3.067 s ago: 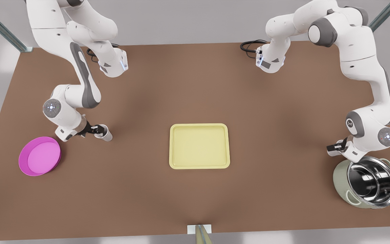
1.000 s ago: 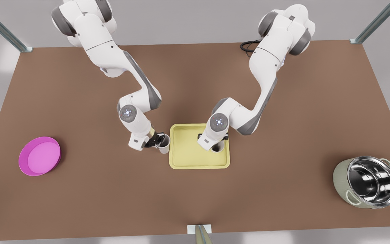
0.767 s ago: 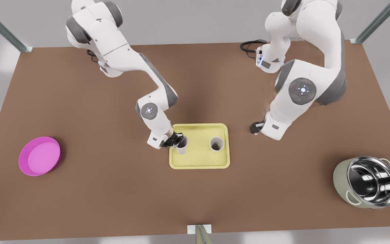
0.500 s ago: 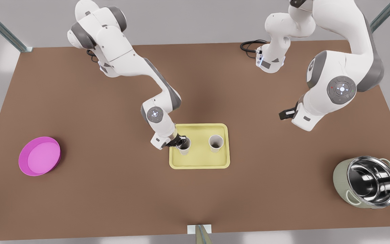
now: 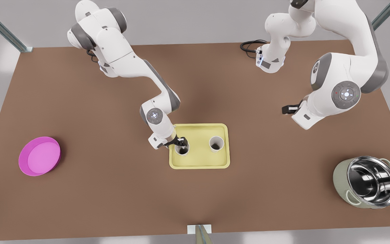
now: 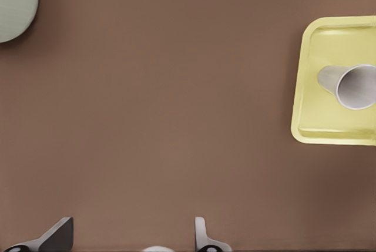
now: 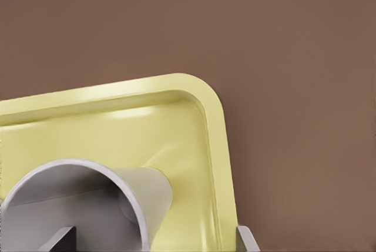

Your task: Use both arms to respectively pick up the white IKEA cups from the middle-left and middle-right positions, then place the white IKEA cups onto the middle-middle tray, ensuring that the cups remain upright and do not tip over

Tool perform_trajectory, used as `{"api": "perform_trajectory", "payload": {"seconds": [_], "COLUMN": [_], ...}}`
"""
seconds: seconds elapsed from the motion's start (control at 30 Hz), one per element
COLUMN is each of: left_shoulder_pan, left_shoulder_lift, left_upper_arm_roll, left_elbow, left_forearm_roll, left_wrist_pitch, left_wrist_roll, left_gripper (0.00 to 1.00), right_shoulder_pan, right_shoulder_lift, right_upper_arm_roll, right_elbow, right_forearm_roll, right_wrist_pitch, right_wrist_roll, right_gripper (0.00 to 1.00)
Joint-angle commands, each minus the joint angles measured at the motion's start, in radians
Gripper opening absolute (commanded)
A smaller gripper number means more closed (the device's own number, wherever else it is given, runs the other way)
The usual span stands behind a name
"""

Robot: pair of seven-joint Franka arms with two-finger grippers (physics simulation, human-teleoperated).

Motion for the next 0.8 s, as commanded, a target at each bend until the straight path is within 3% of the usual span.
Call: {"api": "perform_trajectory", "payload": {"seconds": [0.0, 0.27, 0.37, 0.43, 0.53, 0.57, 0.63, 0.77], "left_shoulder_pan": [-0.002, 0.004, 0.011, 0.009, 0.020, 0.020, 0.020, 0.020], "left_shoulder_lift": [-0.003, -0.011, -0.006, -0.006, -0.006, -0.009, -0.009, -0.009], "left_upper_arm_roll": [-0.003, -0.057, -0.054, -0.057, -0.054, -0.055, -0.057, -0.055], "left_elbow": [0.003, 0.004, 0.007, 0.007, 0.007, 0.009, 0.009, 0.009], "left_forearm_roll": [-0.018, 0.008, 0.008, 0.007, -0.006, -0.001, 0.002, 0.005], "left_wrist_pitch": [-0.034, -0.027, -0.031, -0.030, -0.028, -0.033, -0.034, -0.036], "left_wrist_roll": [0.184, 0.187, 0.181, 0.179, 0.184, 0.182, 0.179, 0.181], "left_gripper": [1.00, 1.00, 1.00, 1.00, 1.00, 1.00, 1.00, 1.00], "right_shoulder_pan": [0.000, -0.075, -0.178, -0.339, -0.368, -0.380, -0.526, -0.589], "right_shoulder_lift": [-0.006, -0.139, -0.092, -0.092, -0.210, -0.360, -0.516, -0.575], "right_upper_arm_roll": [-0.002, -0.026, -0.031, -0.045, -0.130, -0.103, 0.090, 0.090], "right_elbow": [0.000, 0.063, 0.101, 0.123, 0.264, 0.232, 0.201, 0.181], "right_forearm_roll": [-0.001, -0.003, -0.017, -0.058, -0.179, -0.233, -0.228, -0.237], "right_wrist_pitch": [-0.003, -0.256, -0.326, -0.483, -0.874, -0.951, -1.008, -1.006], "right_wrist_roll": [0.141, 0.117, -0.220, -0.653, -0.802, -0.626, -0.477, -0.521], "right_gripper": [1.00, 1.00, 1.00, 1.00, 1.00, 1.00, 1.00, 1.00]}}
